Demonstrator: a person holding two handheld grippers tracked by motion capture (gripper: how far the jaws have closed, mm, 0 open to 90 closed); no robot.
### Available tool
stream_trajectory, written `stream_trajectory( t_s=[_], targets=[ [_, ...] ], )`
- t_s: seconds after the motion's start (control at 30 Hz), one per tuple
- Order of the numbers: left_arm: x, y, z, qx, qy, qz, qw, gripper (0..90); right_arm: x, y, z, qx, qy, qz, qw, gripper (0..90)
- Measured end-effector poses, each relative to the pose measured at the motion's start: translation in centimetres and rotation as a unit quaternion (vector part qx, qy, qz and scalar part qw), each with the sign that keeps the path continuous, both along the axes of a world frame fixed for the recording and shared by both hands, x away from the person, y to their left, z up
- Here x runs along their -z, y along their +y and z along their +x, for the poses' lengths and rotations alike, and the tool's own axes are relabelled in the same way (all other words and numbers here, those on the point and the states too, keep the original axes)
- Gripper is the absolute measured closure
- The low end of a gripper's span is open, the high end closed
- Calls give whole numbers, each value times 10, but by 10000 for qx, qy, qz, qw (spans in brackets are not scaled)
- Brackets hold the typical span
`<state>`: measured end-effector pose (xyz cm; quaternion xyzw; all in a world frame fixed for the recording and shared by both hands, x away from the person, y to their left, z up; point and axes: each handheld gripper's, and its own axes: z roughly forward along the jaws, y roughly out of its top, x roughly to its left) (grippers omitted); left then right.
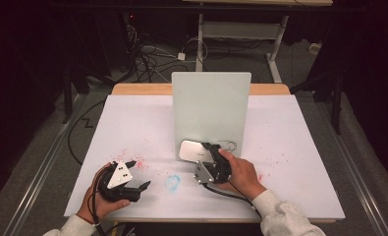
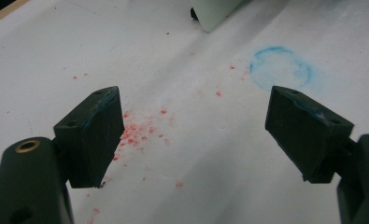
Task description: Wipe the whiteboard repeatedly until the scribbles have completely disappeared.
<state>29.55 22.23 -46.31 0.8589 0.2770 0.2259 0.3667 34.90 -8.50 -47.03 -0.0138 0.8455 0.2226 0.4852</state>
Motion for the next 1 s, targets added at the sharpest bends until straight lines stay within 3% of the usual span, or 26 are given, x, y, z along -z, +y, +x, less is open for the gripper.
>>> stream_trajectory(
  t_s=[0.17, 0.33, 1.0],
  targets=[
    [-1, 1, 0, -5, -8, -23, 10000, 187, 2, 16, -1, 1, -45, -66, 10000, 312],
    [-1, 1, 0, -9, -12, -22, 10000, 187, 1, 11, -1, 47, -18, -70, 10000, 312],
    [-2, 1, -1, -25, -24, -10, 10000, 187, -4, -73, -3, 671, -115, -28, 9977, 312]
  ],
)
